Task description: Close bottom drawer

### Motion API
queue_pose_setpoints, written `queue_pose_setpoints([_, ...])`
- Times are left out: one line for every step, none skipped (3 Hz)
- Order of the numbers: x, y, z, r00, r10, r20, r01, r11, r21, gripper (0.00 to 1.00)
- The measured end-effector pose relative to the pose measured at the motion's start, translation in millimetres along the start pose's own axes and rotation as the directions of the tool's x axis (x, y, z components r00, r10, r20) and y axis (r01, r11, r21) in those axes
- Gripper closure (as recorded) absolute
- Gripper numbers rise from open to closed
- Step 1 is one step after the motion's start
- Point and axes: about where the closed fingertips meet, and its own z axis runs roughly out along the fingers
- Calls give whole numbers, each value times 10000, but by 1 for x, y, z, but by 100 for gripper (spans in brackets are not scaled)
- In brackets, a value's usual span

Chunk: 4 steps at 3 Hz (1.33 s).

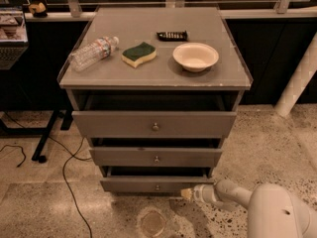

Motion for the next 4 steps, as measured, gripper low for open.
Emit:
queue_pose_setpoints([-14,-4,-3,9995,-78,298,72,9998,180,100])
queue_pose_setpoints([-28,-4,-5,9982,-197,558,179,9993,327,100])
queue_pose_setpoints([-40,-5,-7,9966,-247,785,210,9986,483,100])
queue_pose_setpoints([-46,-7,-8,9957,-245,889,197,9983,549,100])
